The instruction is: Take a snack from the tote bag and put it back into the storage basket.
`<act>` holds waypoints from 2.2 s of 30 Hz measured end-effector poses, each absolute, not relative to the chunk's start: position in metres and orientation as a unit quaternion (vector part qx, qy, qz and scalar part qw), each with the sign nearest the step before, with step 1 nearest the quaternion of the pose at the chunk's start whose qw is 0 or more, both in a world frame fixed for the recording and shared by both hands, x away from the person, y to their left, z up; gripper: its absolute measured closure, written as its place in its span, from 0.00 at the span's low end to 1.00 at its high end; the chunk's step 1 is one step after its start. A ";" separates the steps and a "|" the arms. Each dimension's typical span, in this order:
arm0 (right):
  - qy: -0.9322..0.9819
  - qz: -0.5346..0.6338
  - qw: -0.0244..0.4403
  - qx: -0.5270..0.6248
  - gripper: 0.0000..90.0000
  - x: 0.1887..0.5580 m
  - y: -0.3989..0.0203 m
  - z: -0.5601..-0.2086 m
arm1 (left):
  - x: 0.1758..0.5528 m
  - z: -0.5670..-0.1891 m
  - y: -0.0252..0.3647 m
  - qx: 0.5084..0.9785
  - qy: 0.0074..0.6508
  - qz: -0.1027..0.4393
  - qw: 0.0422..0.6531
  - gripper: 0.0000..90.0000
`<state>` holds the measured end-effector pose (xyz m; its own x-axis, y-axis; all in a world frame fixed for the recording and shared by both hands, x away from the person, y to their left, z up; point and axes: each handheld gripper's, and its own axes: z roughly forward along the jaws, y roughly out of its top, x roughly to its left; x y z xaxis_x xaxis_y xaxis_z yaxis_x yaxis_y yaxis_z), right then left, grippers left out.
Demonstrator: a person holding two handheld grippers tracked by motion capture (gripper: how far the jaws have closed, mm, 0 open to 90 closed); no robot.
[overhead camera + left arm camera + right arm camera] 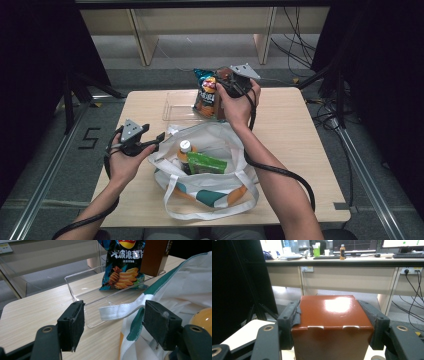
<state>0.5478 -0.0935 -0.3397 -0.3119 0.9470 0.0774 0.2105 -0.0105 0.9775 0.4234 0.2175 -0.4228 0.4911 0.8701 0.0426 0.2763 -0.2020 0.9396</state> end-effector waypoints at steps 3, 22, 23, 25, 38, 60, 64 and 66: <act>0.613 0.531 0.354 0.466 0.44 0.549 -0.094 -0.340 | 0.423 -0.423 0.217 0.713 0.402 0.305 0.487 0.36; 0.600 0.531 0.369 0.471 0.44 0.549 -0.083 -0.343 | 0.423 -0.423 0.217 0.715 0.399 0.305 0.486 0.36; 0.596 0.533 0.364 0.478 0.44 0.548 -0.082 -0.342 | 0.424 -0.423 0.217 0.715 0.399 0.305 0.486 0.36; 0.599 0.533 0.363 0.475 0.44 0.550 -0.084 -0.342 | 0.424 -0.423 0.217 0.716 0.398 0.305 0.486 0.36; 0.591 0.533 0.377 0.474 0.44 0.552 -0.083 -0.342 | 0.424 -0.423 0.217 0.714 0.399 0.305 0.489 0.36; 0.574 0.537 0.399 0.473 0.44 0.553 -0.074 -0.349 | 0.424 -0.423 0.216 0.715 0.394 0.304 0.492 0.36; 0.573 0.539 0.396 0.475 0.44 0.550 -0.074 -0.349 | 0.423 -0.423 0.216 0.715 0.395 0.305 0.489 0.36; 0.574 0.538 0.396 0.474 0.44 0.550 -0.073 -0.348 | 0.423 -0.422 0.216 0.715 0.396 0.304 0.489 0.36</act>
